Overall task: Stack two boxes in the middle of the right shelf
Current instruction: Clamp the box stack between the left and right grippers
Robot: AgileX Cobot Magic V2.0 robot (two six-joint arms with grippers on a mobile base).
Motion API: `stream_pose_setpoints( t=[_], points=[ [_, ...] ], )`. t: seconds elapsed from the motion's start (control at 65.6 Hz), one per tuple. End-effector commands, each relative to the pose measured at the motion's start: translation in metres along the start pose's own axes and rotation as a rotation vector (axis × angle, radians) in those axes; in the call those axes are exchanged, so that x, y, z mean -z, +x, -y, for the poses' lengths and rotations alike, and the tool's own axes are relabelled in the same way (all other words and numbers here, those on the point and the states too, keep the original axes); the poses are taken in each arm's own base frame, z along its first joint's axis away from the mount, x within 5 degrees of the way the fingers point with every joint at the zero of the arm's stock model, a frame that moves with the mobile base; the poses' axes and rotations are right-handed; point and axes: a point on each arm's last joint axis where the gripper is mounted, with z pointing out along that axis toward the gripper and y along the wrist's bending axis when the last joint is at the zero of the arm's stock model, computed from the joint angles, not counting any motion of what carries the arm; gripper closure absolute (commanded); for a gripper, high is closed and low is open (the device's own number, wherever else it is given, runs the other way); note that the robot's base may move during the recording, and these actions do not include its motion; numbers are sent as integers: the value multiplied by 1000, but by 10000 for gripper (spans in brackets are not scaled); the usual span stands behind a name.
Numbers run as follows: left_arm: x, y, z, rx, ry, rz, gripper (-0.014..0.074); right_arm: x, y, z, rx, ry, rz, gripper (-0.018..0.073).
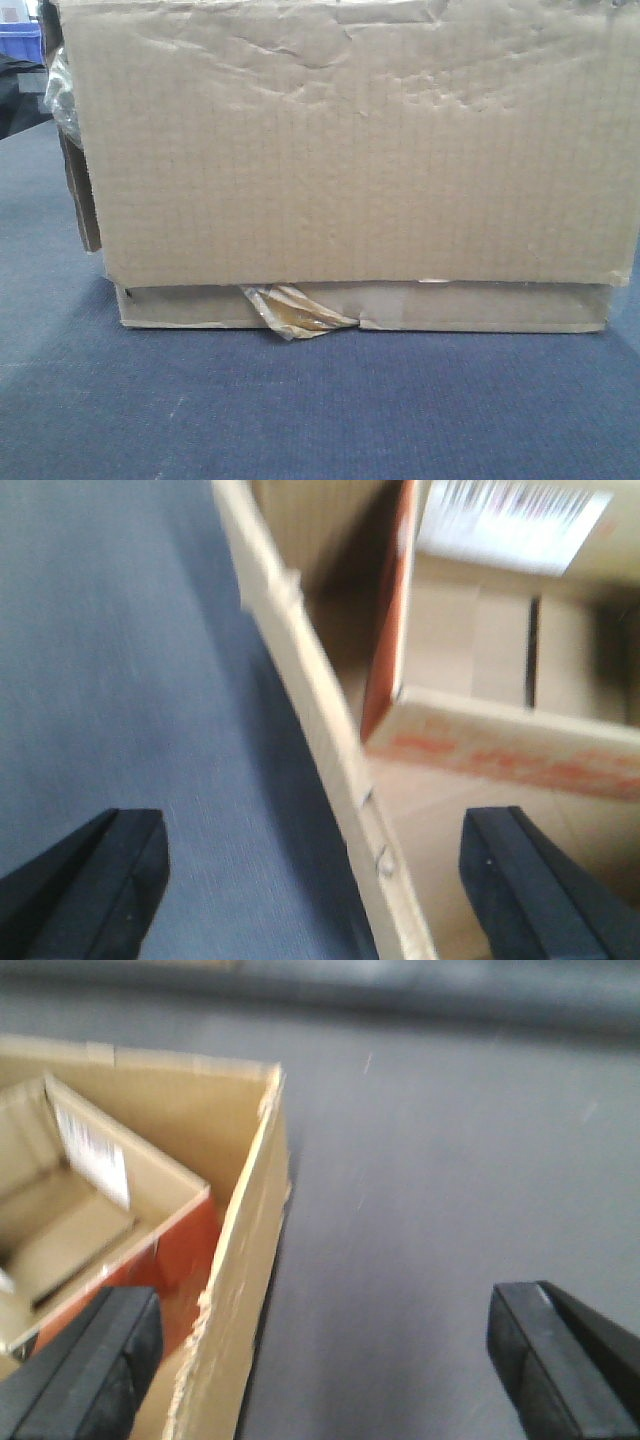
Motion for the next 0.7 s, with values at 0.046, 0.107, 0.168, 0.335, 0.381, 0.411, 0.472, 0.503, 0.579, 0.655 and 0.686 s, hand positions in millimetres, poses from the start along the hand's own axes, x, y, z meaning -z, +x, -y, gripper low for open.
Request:
stream_pose_setpoints(
  t=[0.046, 0.107, 0.168, 0.335, 0.381, 0.411, 0.472, 0.503, 0.579, 0.655, 0.686],
  points=[
    [-12, 11, 0, 37, 10, -52, 109, -28, -11, -2, 9, -69, -127, 0],
    [-17, 16, 0, 55, 9, -78, 109, -41, -11, -2, -5, -95, -182, 0],
    [-22, 19, 0, 61, 8, -99, 109, -57, -10, -1, -12, -109, -254, 0],
    [-32, 25, 0, 96, 4, -137, 109, -95, 0, 0, -11, -141, -391, 0],
    [-35, 25, 0, 106, 3, -144, 109, -105, 3, -2, -5, -152, -416, 0],
    [-37, 25, 1, 110, 8, -145, 109, -111, 5, -5, 1, -162, -433, 0],
    [-39, 24, 1, 114, 12, -147, 109, -121, 9, -8, 5, -173, -459, 0],
    [-42, 24, 2, 117, 16, -153, 109, -126, 10, -8, 4, -176, -471, 0],
    [-49, 24, 4, 121, 30, -170, 109, -139, 15, -7, -1, -177, -502, 0],
    [-57, 24, 7, 114, 32, -191, 109, -148, 18, -7, -5, -175, -513, 0],
    [-61, 25, 7, 114, 32, -199, 109, -151, 18, -7, -5, -176, -516, 0]
  ],
)
